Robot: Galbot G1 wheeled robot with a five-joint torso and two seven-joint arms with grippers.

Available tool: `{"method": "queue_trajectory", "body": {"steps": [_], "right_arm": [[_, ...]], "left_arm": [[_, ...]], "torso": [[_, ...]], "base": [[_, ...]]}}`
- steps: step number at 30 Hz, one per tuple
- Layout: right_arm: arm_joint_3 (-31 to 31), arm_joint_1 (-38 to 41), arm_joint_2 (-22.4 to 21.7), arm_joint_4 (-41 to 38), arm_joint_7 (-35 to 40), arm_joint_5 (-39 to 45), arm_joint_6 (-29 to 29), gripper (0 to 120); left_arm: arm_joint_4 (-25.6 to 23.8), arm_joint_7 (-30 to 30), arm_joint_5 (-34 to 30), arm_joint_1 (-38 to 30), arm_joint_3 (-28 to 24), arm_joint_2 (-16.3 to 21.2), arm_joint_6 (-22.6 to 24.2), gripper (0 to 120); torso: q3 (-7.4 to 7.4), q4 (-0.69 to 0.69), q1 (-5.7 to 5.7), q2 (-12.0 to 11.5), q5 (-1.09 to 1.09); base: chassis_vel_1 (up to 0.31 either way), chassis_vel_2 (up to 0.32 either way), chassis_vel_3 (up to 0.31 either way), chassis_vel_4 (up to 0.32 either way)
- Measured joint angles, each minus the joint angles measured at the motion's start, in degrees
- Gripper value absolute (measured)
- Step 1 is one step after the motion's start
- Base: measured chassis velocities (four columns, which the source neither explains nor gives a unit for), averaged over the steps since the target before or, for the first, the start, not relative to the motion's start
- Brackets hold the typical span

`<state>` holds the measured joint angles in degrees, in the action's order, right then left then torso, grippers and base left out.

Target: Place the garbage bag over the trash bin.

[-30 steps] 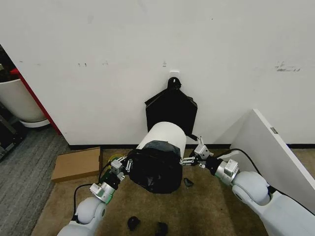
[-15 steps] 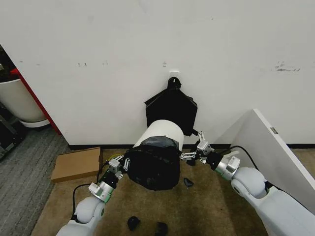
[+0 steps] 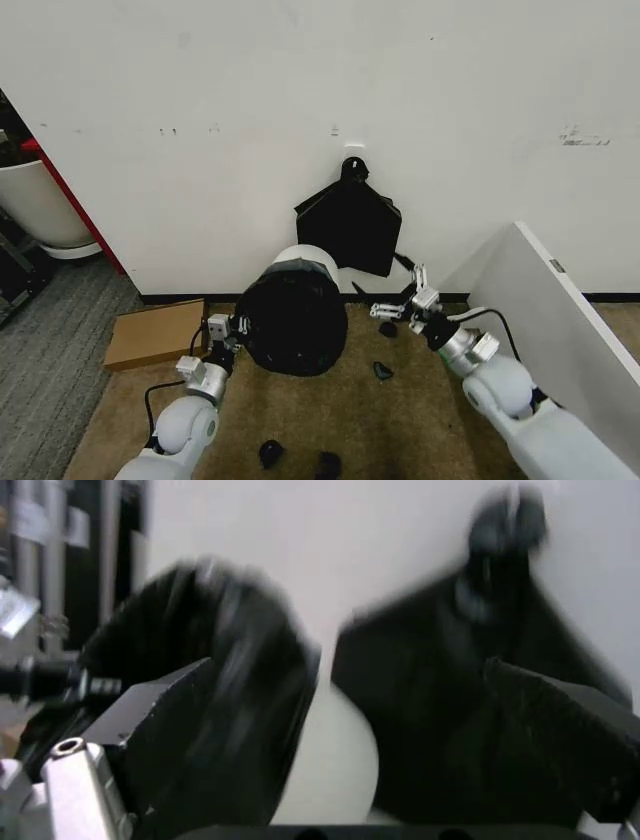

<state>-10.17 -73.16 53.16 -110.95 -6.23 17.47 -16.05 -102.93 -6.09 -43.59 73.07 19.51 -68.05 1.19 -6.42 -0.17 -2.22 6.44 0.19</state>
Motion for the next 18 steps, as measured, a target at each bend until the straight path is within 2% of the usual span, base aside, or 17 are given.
{"method": "queue_trajectory", "body": {"steps": [3, 4, 8, 11, 13, 18], "right_arm": [[2.5, -3.0, 0.1, -5.1, 9.7, 4.0, 8.0, 100], [2.5, -3.0, 0.1, -5.1, 9.7, 4.0, 8.0, 100], [3.7, -4.0, 0.7, -9.4, 17.0, 12.0, 14.6, 100], [3.8, -4.0, 0.7, -10.1, 17.9, 14.3, 15.5, 100], [4.1, -4.5, 0.6, -10.1, 16.9, 15.6, 15.2, 100], [6.1, -5.2, 1.3, -6.1, 10.4, 8.0, 10.0, 100]], "left_arm": [[-1.2, -6.3, -8.9, -1.3, 2.3, -1.6, 7.4, 0], [-1.2, -6.3, -8.9, -1.3, 2.3, -1.6, 7.4, 0], [-1.7, -13.5, -19.7, -2.2, 6.8, -3.9, 14.8, 0], [-1.7, -14.9, -22.9, -2.4, 8.3, -4.6, 16.3, 0], [-2.0, -17.5, -30.3, -2.6, 11.8, -5.8, 19.9, 0], [-4.1, -18.4, -33.8, -1.9, 13.6, -6.3, 24.6, 0]], "torso": [[0.00, 0.00, 0.00, 0.0, -0.02], [0.00, 0.00, 0.00, 0.0, -0.02], [0.00, 0.03, 0.00, 0.0, -0.01], [0.00, 0.03, 0.00, 0.0, -0.02], [0.00, 0.03, 0.00, 0.0, -0.01], [-0.01, 0.02, 0.00, 0.0, -0.01]], "base": [[0.000, 0.000, 0.000, 0.000], [0.000, 0.000, 0.000, 0.000], [0.000, 0.000, 0.000, 0.000], [0.000, 0.000, 0.000, 0.000], [0.000, 0.000, 0.000, 0.000], [0.000, 0.000, 0.000, 0.000]]}}
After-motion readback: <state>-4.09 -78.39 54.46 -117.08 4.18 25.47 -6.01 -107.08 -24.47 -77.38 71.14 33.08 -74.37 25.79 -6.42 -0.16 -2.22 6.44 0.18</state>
